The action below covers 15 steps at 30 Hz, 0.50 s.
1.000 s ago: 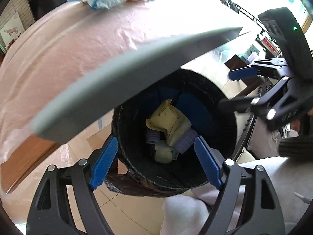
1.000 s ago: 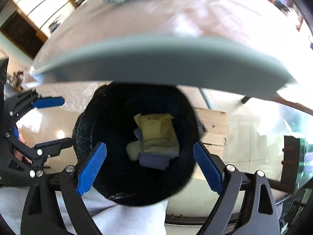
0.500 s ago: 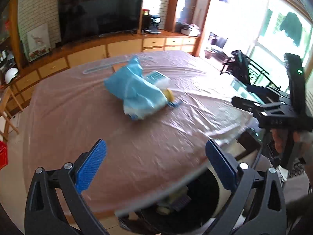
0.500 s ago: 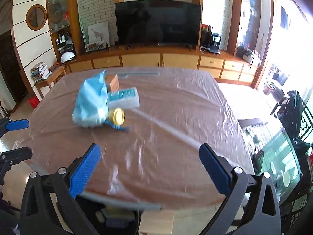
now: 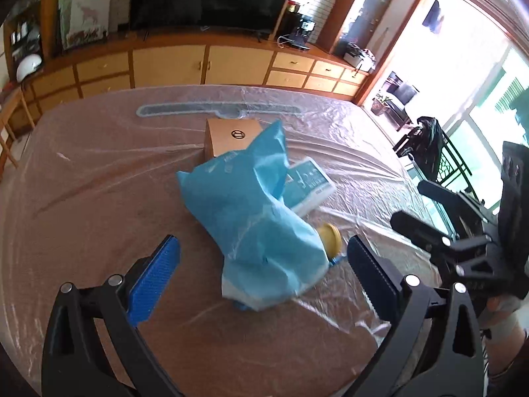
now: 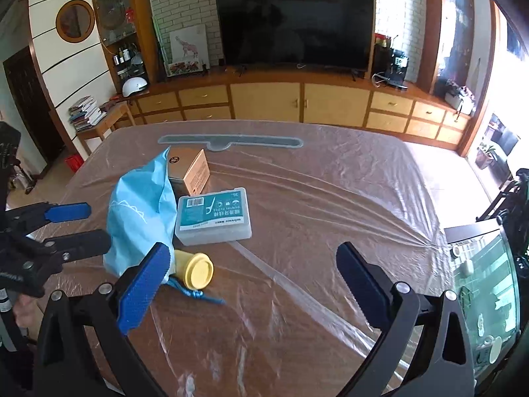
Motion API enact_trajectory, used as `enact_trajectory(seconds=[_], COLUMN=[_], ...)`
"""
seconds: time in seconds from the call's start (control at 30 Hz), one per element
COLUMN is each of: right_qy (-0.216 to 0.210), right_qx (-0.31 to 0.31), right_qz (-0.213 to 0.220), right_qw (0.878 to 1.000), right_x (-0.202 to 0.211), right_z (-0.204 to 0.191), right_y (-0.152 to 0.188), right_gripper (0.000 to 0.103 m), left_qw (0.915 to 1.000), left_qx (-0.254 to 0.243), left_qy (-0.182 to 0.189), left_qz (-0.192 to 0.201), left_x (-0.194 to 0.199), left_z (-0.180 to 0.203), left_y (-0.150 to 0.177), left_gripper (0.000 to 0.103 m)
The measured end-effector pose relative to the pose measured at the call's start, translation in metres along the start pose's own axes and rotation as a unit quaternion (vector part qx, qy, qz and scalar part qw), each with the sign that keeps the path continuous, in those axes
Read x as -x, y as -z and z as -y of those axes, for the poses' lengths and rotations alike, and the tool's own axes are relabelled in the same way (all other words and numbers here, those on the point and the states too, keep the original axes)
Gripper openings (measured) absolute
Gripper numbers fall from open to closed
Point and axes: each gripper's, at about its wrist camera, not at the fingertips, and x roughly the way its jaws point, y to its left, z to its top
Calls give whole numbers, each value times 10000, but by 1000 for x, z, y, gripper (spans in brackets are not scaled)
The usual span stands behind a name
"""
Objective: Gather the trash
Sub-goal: 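Move both open tools back over the table toward the blue bag and floss box, then grasp the teal dental floss box with the right tool while the left tool grasps the blue bag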
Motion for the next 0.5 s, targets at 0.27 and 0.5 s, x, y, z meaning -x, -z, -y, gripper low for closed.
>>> enact_trajectory(seconds=[0.27, 0.5], right_qy=[-234, -536], right_qx=[184, 484], right_qz=[-287, -492], right_qw=[9991, 9962], right_x=[-40, -64], right_z=[-4, -21], right_y=[-17, -24], right_gripper=[99, 99], left_qw=[9923, 9856], left_qx=[1036, 1382], left_qy=[613, 850], left_qz=[-299, -481], left_x=[-40, -50], left_z=[-32, -54], left_y=[-17, -11], left_gripper=[101, 68])
